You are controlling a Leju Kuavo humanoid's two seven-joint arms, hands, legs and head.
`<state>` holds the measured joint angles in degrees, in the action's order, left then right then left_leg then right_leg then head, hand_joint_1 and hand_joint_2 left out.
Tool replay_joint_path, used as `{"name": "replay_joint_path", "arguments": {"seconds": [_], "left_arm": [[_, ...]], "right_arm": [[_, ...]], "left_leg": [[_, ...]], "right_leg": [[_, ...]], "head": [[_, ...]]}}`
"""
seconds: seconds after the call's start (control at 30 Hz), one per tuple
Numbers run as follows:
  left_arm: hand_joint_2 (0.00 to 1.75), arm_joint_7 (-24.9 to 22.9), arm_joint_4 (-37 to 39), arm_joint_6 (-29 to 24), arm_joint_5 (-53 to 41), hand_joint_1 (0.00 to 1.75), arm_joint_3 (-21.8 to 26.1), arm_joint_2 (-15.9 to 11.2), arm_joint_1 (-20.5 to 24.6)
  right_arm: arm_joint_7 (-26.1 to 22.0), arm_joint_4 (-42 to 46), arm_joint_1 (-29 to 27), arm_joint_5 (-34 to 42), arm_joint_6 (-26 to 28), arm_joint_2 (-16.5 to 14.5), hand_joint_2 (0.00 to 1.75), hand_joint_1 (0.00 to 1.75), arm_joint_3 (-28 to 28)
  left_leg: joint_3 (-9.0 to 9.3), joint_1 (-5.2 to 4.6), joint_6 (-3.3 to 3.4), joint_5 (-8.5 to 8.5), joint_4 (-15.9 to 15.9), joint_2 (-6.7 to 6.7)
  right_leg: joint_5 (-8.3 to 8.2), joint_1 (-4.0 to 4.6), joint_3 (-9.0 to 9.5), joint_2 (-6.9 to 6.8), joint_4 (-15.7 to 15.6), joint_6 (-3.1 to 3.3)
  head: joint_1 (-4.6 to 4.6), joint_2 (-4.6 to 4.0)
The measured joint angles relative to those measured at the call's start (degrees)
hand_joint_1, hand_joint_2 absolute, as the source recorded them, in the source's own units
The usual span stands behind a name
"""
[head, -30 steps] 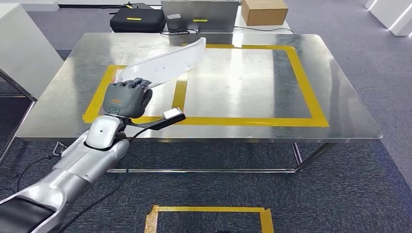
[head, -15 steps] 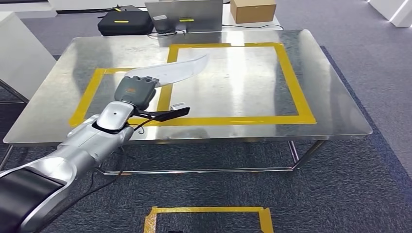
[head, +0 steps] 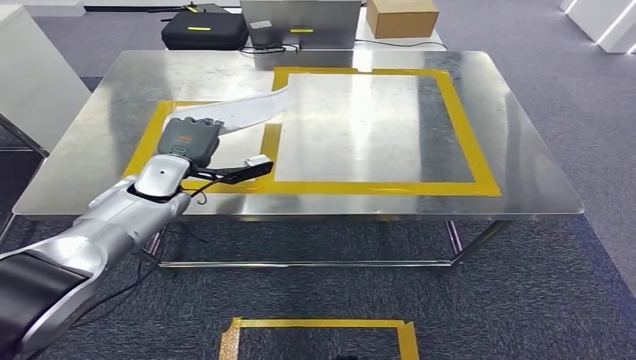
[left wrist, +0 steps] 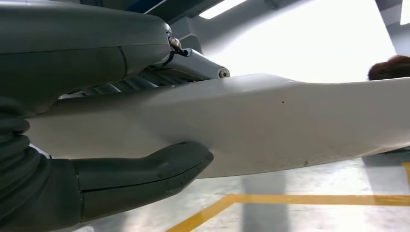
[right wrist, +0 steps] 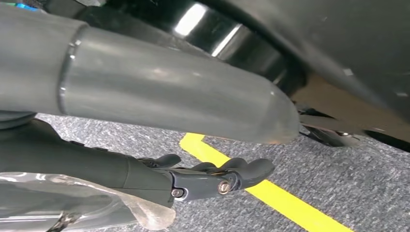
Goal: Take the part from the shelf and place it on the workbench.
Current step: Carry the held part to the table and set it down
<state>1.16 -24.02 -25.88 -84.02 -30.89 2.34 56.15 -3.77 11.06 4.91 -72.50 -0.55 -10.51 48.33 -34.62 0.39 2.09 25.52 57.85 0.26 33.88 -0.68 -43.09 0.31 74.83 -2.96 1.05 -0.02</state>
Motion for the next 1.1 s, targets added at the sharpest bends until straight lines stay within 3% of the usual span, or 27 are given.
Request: {"name": "replay_joint_path", "arguments": {"seconds": [0.03,0.1,0.17,0.27,0.33,0.43,0.47,0.5,0.53,0.57,0.63,0.7,0.77,0.83,0.87,0.93,1.0,1.03,1.1], "left_arm": [[1.75,0.0,0.18,0.0,0.0,1.75,-0.02,0.01,-0.02],[1.75,-0.18,0.39,0.0,0.02,1.75,-0.03,0.01,0.04],[1.75,-1.22,0.58,-0.08,0.37,1.75,0.03,-0.31,0.14],[1.75,-3.32,0.98,-0.38,1.56,1.75,0.46,-1.69,0.12],[1.75,-3.67,1.23,-0.67,2.19,1.75,1.14,-3.17,0.09],[1.75,-3.63,1.74,-1.2,2.55,1.75,1.91,-5.4,-0.17],[1.75,-3.6,1.91,-1.26,2.56,1.31,2.02,-5.86,-0.42],[1.75,-3.58,2.05,-1.31,2.57,0.87,2.18,-6.23,-0.71],[1.75,-3.56,2.14,-1.42,2.58,0.44,2.36,-6.49,-0.95],[1.75,-3.58,2.19,-1.72,2.55,0.0,2.56,-6.67,-1.09],[1.75,-3.65,2.25,-2.71,2.33,0.0,2.86,-6.92,-1.11],[0.87,-3.69,2.27,-3.74,1.98,0.0,2.96,-7.08,-1.13],[0.0,-3.68,2.28,-4.71,1.4,0.0,2.98,-7.1,-1.24],[0.0,-3.39,2.28,-6.02,1.09,0.0,3.04,-6.8,-1.17],[0.0,-2.98,2.27,-6.92,1.27,0.0,3.15,-6.57,-1.08],[0.0,-1.69,2.27,-9.52,1.94,0.0,3.61,-5.86,-1.02],[0.0,-0.43,2.21,-12.08,2.39,0.0,4.08,-4.8,-1.1],[0.0,0.09,2.04,-12.91,2.52,0.0,4.22,-4.28,-1.12],[0.0,1.14,1.17,-13.68,2.83,0.0,4.4,-3.2,-1.12]], "right_arm": [[0.0,0.0,-0.01,0.0,0.0,0.0,0.0,0.0,0.0],[0.02,-0.01,0.01,0.01,0.0,0.04,0.0,0.0,0.0],[0.13,-0.02,0.04,0.09,-0.01,0.09,0.0,0.0,0.0],[0.51,-0.02,-0.12,0.47,0.03,0.09,0.0,0.0,0.05],[0.77,-0.02,-0.24,0.63,0.06,0.09,0.0,0.0,0.09],[0.96,-0.02,-0.36,0.63,0.05,0.11,0.0,0.0,0.13],[0.85,-0.02,-0.41,0.61,0.04,0.11,0.0,0.0,0.13],[0.63,-0.02,-0.45,0.59,0.05,0.11,0.0,0.0,0.13],[0.3,-0.02,-0.45,0.57,0.08,0.11,0.0,0.0,0.13],[-0.06,-0.02,-0.41,0.57,0.11,0.11,0.0,0.0,0.13],[-0.69,-0.03,-0.27,0.57,0.23,0.09,0.0,0.0,0.13],[-0.93,-0.04,-0.15,0.58,0.31,0.07,0.0,0.0,0.13],[-0.79,-0.04,-0.15,0.62,0.32,0.07,0.0,0.0,0.14],[-0.38,-0.03,-0.16,0.64,0.28,0.1,0.0,0.0,0.16],[-0.15,-0.02,-0.15,0.64,0.22,0.12,0.0,0.0,0.16],[0.41,-0.02,-0.22,0.64,0.07,0.13,0.0,0.0,0.18],[0.94,-0.02,-0.31,0.62,-0.04,0.13,0.0,0.0,0.2],[1.08,-0.02,-0.31,0.62,-0.06,0.13,0.0,0.0,0.21],[1.16,-0.02,-0.24,0.62,-0.02,0.14,0.0,0.0,0.22]], "left_leg": [[0.03,0.04,-0.07,0.05,0.05,-0.01],[0.04,0.09,-0.45,0.29,0.29,-0.03],[-0.2,-0.12,-1.05,0.54,0.73,-0.08],[-0.33,-0.21,-1.85,0.64,0.84,-0.02],[-0.86,-0.06,-2.44,1.92,2.39,-0.01],[-5.35,0.0,-3.04,6.92,12.38,-0.07],[-6.94,-0.01,-3.09,8.0,15.63,-0.07],[-7.76,-0.01,-3.03,8.02,17.17,-0.07],[-7.5,-0.01,-2.87,6.88,16.34,-0.07],[-6.28,-0.03,-2.62,4.9,13.49,-0.07],[-2.81,-0.22,-1.91,1.16,5.65,-0.09],[-0.98,-0.52,-1.48,0.13,1.4,-0.1],[-0.78,-0.59,-1.25,0.29,0.79,-0.13],[-0.43,-0.28,-0.82,0.02,0.24,-0.1],[-0.26,-0.09,-0.6,-0.12,-0.04,-0.08],[-0.19,0.0,-0.34,-0.18,-0.11,-0.06],[-0.19,-0.02,-0.29,-0.15,-0.04,-0.13],[-0.19,-0.01,-0.29,-0.12,0.03,-0.19],[-0.17,0.01,-0.4,-0.01,0.3,-0.29]], "right_leg": [[-1.43,-0.09,0.6,-0.06,-1.59,-0.11],[-5.4,-0.28,4.26,-0.26,-9.45,-0.21],[-7.11,-0.3,7.38,-0.34,-15.36,0.17],[-7.01,-0.14,8.05,-0.17,-16.25,1.46],[-7.13,-0.26,8.12,-0.01,-16.38,2.28],[-7.1,-0.27,8.18,0.11,-16.44,2.94],[-7.06,-0.21,8.21,0.1,-16.43,3.01],[-7.04,-0.15,8.24,0.09,-16.43,3.05],[-7.0,-0.08,8.3,0.08,-16.42,3.07],[-6.96,0.0,8.39,0.08,-16.42,3.06],[-6.88,0.2,8.45,0.1,-16.38,2.93],[-6.9,0.29,8.21,0.16,-16.35,2.54],[-6.96,0.29,8.11,0.16,-16.49,1.93],[-6.07,0.32,7.6,0.1,-15.62,1.31],[-4.85,0.29,6.65,0.07,-13.64,1.02],[-1.42,0.08,3.21,0.02,-6.42,0.54],[0.17,-0.03,0.31,0.0,-0.63,0.17],[-0.62,-0.04,0.23,-0.01,-0.77,0.07],[-4.48,-0.09,3.21,-0.16,-7.29,0.08]], "head": [[0.01,0.0],[0.01,0.0],[0.03,0.0],[0.07,0.0],[-0.01,0.0],[-0.24,0.0],[-0.25,0.0],[-0.25,0.0],[-0.25,0.0],[-0.25,0.0],[-0.21,0.0],[-0.18,0.0],[-0.18,0.0],[-0.07,0.0],[0.05,0.0],[0.22,0.0],[0.22,0.0],[0.24,0.0],[0.24,0.0]]}}
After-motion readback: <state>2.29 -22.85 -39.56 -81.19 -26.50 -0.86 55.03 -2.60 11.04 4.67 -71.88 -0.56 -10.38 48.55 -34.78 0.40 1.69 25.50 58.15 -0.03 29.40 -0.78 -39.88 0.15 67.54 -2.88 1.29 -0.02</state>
